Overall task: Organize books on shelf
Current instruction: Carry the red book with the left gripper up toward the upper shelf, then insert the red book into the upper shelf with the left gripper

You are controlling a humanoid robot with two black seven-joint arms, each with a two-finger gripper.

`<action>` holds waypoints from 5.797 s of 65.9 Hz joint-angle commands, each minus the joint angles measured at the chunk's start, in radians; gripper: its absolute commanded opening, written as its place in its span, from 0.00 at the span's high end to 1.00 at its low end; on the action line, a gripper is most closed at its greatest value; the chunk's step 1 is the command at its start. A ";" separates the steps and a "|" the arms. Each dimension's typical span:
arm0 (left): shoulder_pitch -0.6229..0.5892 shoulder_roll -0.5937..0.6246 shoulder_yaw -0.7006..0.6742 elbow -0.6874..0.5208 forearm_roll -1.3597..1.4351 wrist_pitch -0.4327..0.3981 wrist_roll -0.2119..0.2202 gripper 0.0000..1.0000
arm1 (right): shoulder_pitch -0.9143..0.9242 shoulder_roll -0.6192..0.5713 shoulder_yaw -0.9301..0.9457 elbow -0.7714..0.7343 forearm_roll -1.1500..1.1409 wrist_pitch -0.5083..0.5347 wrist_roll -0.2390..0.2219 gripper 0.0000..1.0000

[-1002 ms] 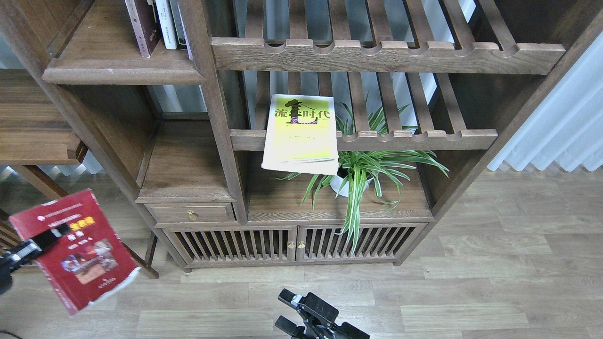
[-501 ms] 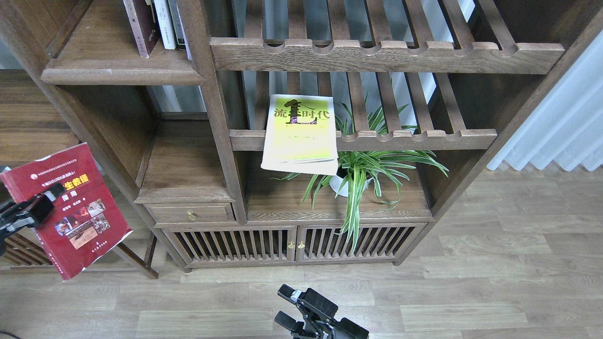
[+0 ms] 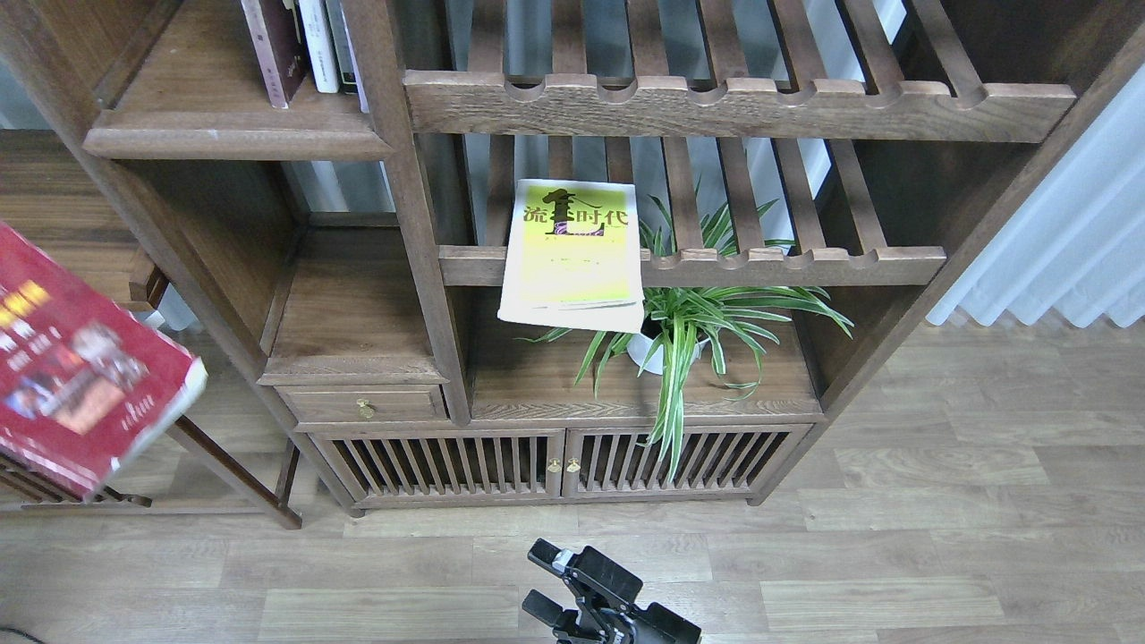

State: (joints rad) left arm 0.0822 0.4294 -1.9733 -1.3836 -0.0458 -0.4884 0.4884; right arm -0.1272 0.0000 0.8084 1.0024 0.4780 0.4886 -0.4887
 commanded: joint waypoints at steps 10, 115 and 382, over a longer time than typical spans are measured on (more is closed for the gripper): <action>-0.114 0.051 0.013 0.001 -0.014 0.000 0.000 0.94 | 0.000 0.000 0.000 -0.001 -0.001 0.000 0.000 0.01; -1.013 0.193 0.343 0.233 0.362 0.000 0.000 0.93 | -0.014 0.000 0.002 0.004 0.001 0.000 0.000 0.01; -1.417 0.002 0.906 0.853 0.782 0.000 -0.614 0.92 | -0.014 0.000 0.002 0.039 0.007 0.000 0.000 0.01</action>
State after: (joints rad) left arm -1.3245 0.4378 -1.0979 -0.5680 0.7359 -0.4889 -0.1073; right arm -0.1424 0.0000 0.8091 1.0415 0.4837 0.4887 -0.4887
